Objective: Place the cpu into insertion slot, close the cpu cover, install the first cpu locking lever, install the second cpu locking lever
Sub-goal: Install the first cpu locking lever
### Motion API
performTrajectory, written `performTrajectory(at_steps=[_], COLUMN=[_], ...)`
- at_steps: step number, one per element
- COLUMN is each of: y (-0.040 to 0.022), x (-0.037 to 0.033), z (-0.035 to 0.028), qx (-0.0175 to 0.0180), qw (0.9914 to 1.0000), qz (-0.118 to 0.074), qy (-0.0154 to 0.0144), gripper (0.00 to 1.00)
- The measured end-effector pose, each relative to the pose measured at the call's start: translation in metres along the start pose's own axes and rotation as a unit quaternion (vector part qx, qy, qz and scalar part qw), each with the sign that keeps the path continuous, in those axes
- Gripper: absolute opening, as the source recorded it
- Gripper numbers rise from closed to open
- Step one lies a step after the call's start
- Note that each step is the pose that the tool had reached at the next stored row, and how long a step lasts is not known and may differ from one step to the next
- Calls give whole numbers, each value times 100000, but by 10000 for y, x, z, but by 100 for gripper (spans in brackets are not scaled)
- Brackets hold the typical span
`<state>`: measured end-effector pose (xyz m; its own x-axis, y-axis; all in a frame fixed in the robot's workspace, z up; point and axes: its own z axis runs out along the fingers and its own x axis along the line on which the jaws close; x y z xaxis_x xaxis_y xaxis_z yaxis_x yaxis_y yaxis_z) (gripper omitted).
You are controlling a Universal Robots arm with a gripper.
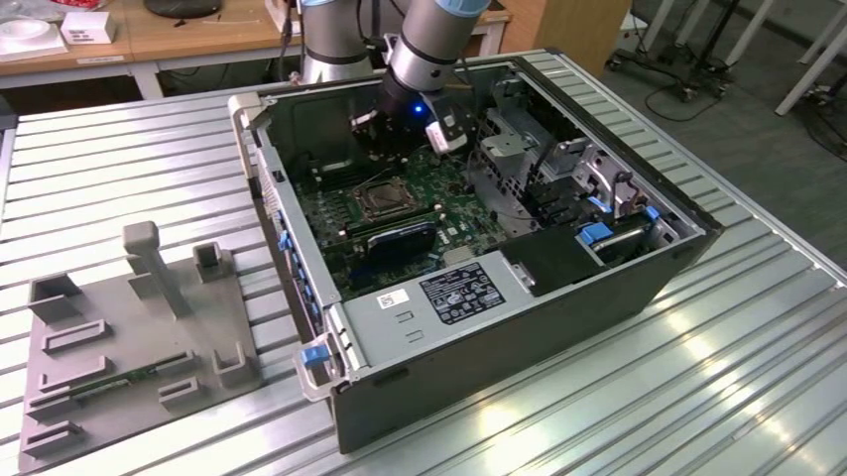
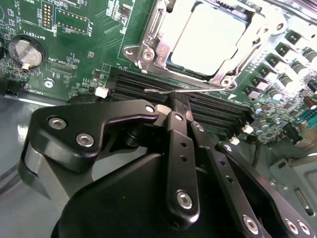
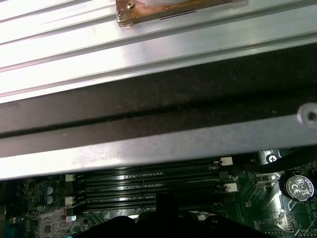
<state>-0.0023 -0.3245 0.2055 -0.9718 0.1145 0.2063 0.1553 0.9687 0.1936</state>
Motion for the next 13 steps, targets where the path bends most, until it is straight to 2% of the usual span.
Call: performTrajectory(at_steps=[13], y=[-13], x=[-35], z=[64], qx=[-1], qw=[100000], qz=[-5], qy=[0], gripper=[11])
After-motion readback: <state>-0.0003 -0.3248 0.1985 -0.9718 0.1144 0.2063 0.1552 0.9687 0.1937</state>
